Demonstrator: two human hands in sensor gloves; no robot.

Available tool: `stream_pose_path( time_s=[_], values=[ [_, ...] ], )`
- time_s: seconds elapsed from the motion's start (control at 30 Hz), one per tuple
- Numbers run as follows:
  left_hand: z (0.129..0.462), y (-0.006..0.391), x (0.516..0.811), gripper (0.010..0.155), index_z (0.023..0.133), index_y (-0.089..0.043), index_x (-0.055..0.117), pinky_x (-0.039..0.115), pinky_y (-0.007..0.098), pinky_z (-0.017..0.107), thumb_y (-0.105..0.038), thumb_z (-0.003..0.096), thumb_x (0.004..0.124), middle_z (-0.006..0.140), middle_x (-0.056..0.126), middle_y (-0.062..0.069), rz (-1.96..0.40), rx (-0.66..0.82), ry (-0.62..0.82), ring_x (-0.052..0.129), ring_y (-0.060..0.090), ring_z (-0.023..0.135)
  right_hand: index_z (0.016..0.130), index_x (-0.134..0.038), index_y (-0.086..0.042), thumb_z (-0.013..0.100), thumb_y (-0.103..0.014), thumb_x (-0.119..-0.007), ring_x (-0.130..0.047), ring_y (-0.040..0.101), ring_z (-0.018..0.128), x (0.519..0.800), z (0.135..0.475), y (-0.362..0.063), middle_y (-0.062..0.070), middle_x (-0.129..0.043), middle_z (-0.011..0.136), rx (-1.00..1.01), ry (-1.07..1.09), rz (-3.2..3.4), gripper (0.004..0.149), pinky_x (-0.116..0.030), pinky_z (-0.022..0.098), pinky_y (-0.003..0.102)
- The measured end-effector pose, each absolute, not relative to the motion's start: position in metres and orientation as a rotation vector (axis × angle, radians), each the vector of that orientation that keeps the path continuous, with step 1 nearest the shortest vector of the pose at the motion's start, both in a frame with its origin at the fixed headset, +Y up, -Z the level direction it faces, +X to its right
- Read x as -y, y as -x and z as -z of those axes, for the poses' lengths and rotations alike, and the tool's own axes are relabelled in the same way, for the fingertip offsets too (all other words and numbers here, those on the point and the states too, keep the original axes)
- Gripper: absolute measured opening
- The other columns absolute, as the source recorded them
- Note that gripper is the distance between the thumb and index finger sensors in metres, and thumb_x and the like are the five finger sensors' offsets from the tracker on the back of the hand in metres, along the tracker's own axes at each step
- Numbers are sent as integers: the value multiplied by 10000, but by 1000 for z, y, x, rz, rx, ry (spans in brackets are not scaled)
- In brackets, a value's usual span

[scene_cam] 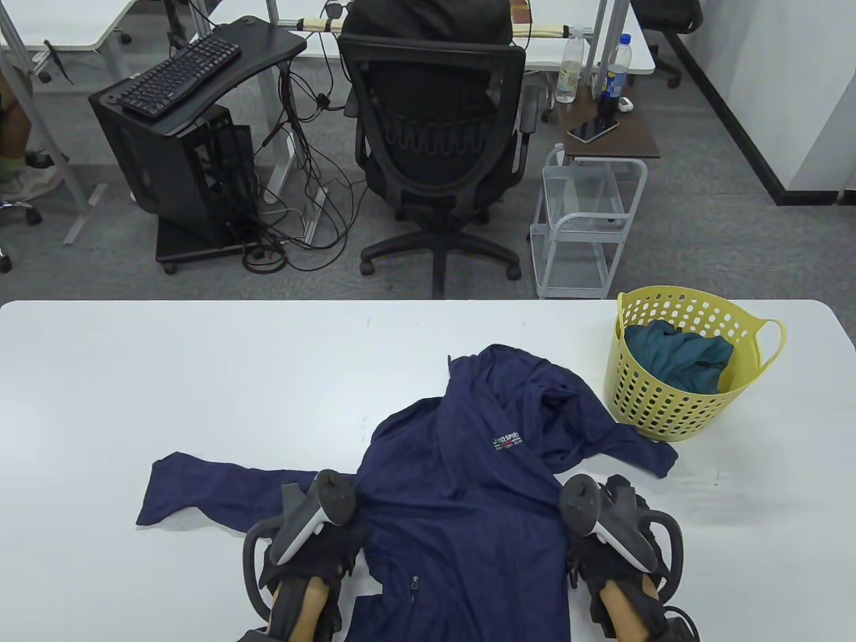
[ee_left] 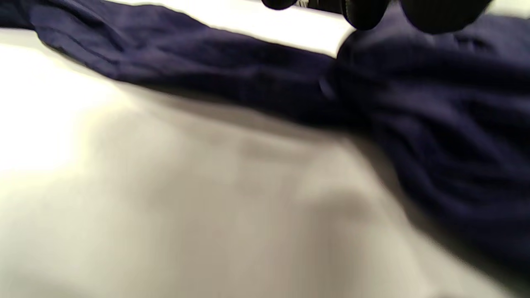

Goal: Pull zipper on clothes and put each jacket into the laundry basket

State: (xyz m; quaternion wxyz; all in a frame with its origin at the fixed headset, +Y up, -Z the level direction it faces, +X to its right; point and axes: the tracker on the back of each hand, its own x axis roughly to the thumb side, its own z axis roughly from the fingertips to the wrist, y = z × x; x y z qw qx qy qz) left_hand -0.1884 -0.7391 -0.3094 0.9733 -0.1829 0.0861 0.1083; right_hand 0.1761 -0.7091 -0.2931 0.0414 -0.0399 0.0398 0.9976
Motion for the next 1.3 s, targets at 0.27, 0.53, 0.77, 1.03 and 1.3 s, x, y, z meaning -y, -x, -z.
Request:
stream_pose_path(
  time_s=[0.27,0.53,0.77,1.03,1.3],
  values=[
    [316,219,742,612,1041,-504,511,421,614,746,-561,449,659,1217,443,-91,-267,-272,316,289,358,1111,1048,-686,-314,490,-506,-807,-450,498,1076,682,305,-48,9,-597,1180,-82,-254,-2976,602,-471,727,687],
    [327,200,765,611,1024,-482,544,411,602,758,-508,436,709,1187,476,-223,-164,-75,377,280,248,1120,1124,-393,-336,465,-627,-737,-408,501,1094,736,354,33,5,-357,1246,-355,-267,-3027,799,-466,730,693],
    [335,195,781,587,1013,-542,507,377,605,768,-503,449,666,1193,428,-230,-146,-65,473,278,241,1126,1123,-303,-341,472,-646,-708,-523,475,1074,776,357,25,-2,-351,1248,-541,-281,-3016,825,-525,723,650],
    [332,192,786,635,1026,-590,369,389,637,742,-639,434,595,1221,217,-108,-93,-121,555,263,409,1098,1119,-372,-358,482,-619,-701,-416,448,1100,785,349,6,-32,-318,1244,-553,-264,-3036,763,-494,732,647],
    [324,232,784,743,1063,-512,211,461,696,703,-716,414,510,1210,118,42,-104,-380,656,243,535,1057,1115,-294,-363,481,-639,-663,-303,446,1111,791,346,-19,-47,-213,1240,-613,-207,-3034,784,-415,751,654]
  ],
)
